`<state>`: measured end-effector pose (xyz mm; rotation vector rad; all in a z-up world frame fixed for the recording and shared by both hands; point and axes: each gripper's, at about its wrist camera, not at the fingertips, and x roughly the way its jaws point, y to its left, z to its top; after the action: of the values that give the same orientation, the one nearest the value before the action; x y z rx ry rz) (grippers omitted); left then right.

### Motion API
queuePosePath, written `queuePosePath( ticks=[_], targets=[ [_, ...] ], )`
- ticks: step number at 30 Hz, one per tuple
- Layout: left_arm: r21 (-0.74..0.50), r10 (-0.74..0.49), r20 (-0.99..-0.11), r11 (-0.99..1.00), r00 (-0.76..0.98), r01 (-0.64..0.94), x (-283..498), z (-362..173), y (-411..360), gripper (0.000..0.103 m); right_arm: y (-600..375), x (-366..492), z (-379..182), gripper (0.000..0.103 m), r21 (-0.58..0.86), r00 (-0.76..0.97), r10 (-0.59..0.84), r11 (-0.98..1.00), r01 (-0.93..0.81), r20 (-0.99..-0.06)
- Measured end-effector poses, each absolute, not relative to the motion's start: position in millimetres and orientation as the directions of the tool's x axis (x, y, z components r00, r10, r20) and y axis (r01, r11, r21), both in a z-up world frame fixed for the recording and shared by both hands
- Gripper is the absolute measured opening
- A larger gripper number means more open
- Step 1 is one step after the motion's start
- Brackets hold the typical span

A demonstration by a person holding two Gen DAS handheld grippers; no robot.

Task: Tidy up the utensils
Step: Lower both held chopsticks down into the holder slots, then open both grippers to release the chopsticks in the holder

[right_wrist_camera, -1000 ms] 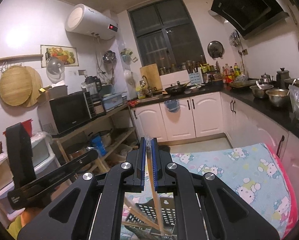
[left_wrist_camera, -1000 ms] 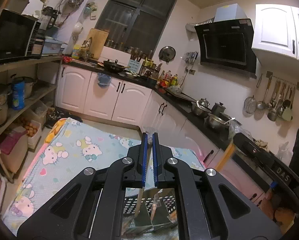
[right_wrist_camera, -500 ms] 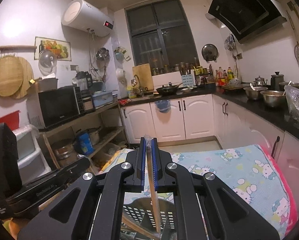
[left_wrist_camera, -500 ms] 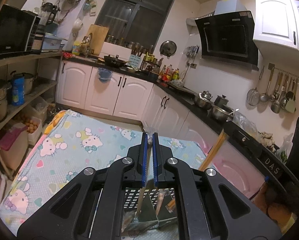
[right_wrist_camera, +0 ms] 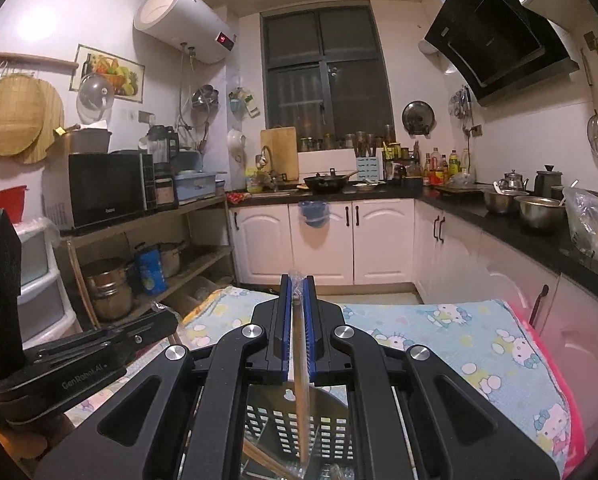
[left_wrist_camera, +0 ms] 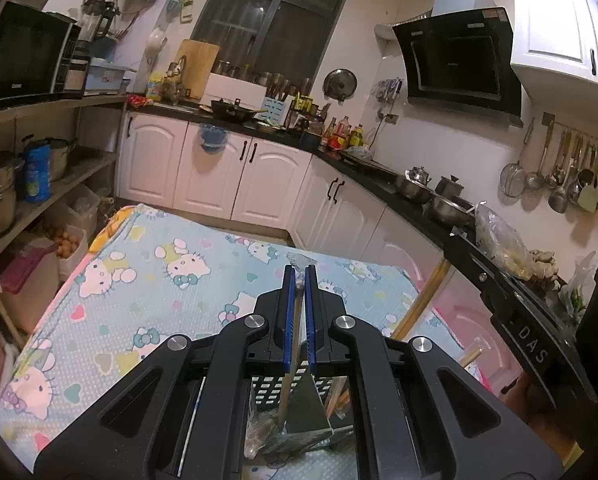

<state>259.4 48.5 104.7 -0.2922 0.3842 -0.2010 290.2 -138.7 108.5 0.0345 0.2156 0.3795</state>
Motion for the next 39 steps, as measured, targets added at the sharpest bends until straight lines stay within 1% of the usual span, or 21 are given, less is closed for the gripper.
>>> queuePosePath(
  ticks=[4,13,19,21,22,24,25,28,30,34,38,39],
  targets=[
    [-0.312,-0.240,-0.352,0.941,0.905,0.129,261,100,50,0.001,-139,289,103,0.006,0.070,0.905,0.367,0.930,-0.360,-0.214],
    [-0.296,-0.226,-0.376,0.948,0.899,0.115,261,94,51,0.001,-147,284,87,0.006,0.098,0.890,0.365,0.931,-0.351,-0.273],
    [-0.296,-0.226,-0.415,0.949,0.881,0.104,260,88,50,0.001,-149,278,84,0.006,0.117,0.873,0.381,0.924,-0.363,-0.305],
    [-0.296,-0.227,-0.426,0.950,0.876,0.103,259,86,50,0.002,-150,276,84,0.007,0.126,0.866,0.390,0.921,-0.369,-0.313],
    [-0.295,-0.227,-0.429,0.950,0.874,0.102,258,86,50,0.004,-151,275,84,0.007,0.129,0.865,0.391,0.921,-0.369,-0.316],
    [-0.293,-0.225,-0.442,0.951,0.868,0.097,257,86,51,0.020,-154,274,83,0.007,0.134,0.861,0.391,0.920,-0.367,-0.325],
    [-0.294,-0.220,-0.450,0.952,0.865,0.090,256,86,52,0.022,-155,273,82,0.007,0.136,0.860,0.389,0.921,-0.365,-0.330],
    [-0.300,-0.222,-0.466,0.950,0.857,0.083,254,85,53,0.023,-157,271,82,0.007,0.142,0.856,0.388,0.922,-0.361,-0.342],
    [-0.301,-0.226,-0.471,0.950,0.853,0.085,251,84,54,0.028,-160,269,81,0.007,0.145,0.855,0.387,0.922,-0.359,-0.345],
    [-0.312,-0.227,-0.477,0.947,0.849,0.078,246,85,55,0.035,-164,265,82,0.007,0.157,0.852,0.388,0.921,-0.355,-0.351],
    [-0.304,-0.215,-0.480,0.950,0.851,0.069,239,87,55,0.052,-169,260,82,0.010,0.170,0.846,0.394,0.919,-0.356,-0.359],
    [-0.305,-0.214,-0.481,0.950,0.850,0.066,236,88,56,0.056,-171,258,82,0.012,0.174,0.844,0.396,0.918,-0.356,-0.363]
  ],
)
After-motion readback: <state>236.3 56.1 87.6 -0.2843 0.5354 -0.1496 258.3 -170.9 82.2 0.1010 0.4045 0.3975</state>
